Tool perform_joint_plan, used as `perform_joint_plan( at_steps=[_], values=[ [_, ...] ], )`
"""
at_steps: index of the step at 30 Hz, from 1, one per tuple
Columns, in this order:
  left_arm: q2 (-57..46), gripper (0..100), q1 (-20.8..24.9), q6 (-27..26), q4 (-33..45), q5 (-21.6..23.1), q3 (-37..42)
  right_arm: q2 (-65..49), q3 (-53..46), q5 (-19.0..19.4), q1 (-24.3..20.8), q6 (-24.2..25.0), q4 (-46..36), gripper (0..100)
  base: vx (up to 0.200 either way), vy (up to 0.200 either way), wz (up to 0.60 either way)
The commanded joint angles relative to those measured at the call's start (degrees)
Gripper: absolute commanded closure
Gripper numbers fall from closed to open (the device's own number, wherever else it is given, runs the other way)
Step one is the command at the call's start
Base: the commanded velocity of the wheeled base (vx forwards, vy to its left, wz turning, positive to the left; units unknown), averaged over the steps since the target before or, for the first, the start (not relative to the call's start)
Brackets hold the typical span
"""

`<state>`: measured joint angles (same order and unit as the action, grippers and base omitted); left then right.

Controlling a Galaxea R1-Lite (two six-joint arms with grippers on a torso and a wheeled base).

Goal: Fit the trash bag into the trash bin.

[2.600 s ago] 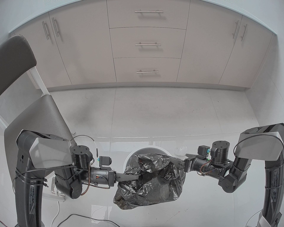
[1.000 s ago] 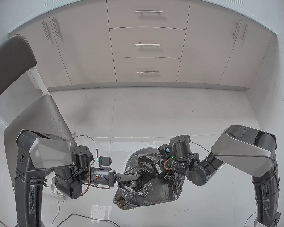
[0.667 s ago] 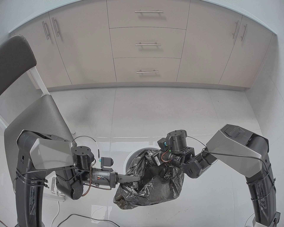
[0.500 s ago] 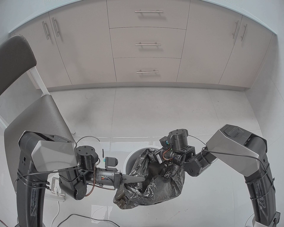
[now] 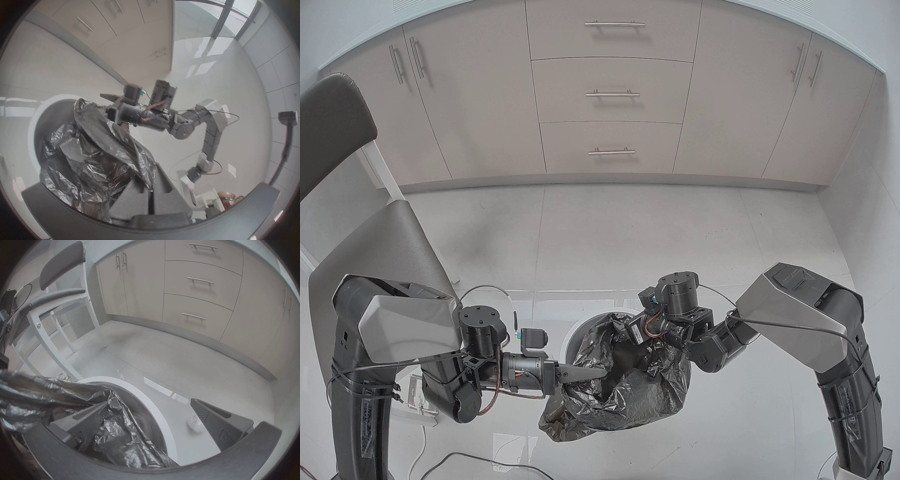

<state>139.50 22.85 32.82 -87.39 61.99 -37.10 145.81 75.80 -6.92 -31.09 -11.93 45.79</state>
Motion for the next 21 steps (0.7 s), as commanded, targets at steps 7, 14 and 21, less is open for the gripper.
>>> perform_joint_plan(
  at_steps=[7, 14, 21],
  values=[
    [-4.1, 100, 5.5, -1.8, 0.1, -22.7, 1.0, -0.6, -0.4, 0.0, -0.3, 0.1, 0.0, 0, 0.000, 0.000, 0.00],
    [-7.4, 100, 11.1, -16.6, 6.0, -46.3, 4.5, -0.7, -0.5, 0.0, -0.4, 0.1, 0.7, 0, 0.000, 0.000, 0.00],
    [-15.8, 100, 14.2, -16.9, 30.4, -54.1, 1.9, -0.6, -0.4, -0.6, -0.4, 0.2, 1.1, 0, 0.000, 0.000, 0.00]
  ],
)
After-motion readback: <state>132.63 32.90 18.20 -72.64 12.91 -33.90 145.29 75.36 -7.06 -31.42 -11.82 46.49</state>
